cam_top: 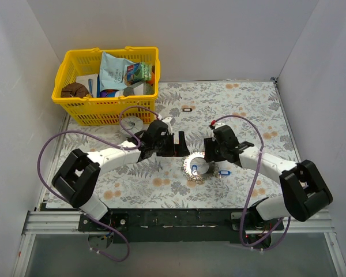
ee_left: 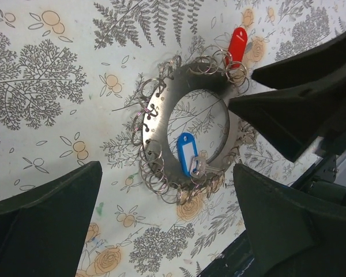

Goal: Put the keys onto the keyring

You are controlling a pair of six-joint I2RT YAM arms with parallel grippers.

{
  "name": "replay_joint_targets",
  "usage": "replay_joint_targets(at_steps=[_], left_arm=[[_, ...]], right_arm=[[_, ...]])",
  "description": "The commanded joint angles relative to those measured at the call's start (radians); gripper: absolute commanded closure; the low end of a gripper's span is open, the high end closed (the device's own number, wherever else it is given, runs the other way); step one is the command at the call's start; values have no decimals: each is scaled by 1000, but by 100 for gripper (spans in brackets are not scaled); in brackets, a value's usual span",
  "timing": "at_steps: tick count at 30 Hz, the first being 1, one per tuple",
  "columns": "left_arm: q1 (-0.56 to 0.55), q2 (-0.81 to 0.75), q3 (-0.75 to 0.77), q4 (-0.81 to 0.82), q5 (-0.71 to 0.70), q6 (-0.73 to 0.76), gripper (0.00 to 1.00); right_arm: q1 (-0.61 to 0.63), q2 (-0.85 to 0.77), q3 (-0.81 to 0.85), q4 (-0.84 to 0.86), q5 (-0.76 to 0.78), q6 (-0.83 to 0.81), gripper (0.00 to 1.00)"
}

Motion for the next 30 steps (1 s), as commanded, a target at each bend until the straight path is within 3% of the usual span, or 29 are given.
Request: replay_joint_targets(at_steps=[1, 12, 25, 30], left_arm=[[-3, 45, -16, 35, 60, -34, 2], [-3, 98, -40, 149, 183, -66, 2], [-9, 177, -10, 128, 153, -80, 12], [-11, 204, -2, 124, 140, -86, 19]], right_arm=[[4, -114, 9, -15, -5, -34, 37], [4, -164, -88, -57, -44, -63, 39], [4, -176, -155, 14, -113, -32, 41], [4, -121, -163, 61, -151, -35, 48]])
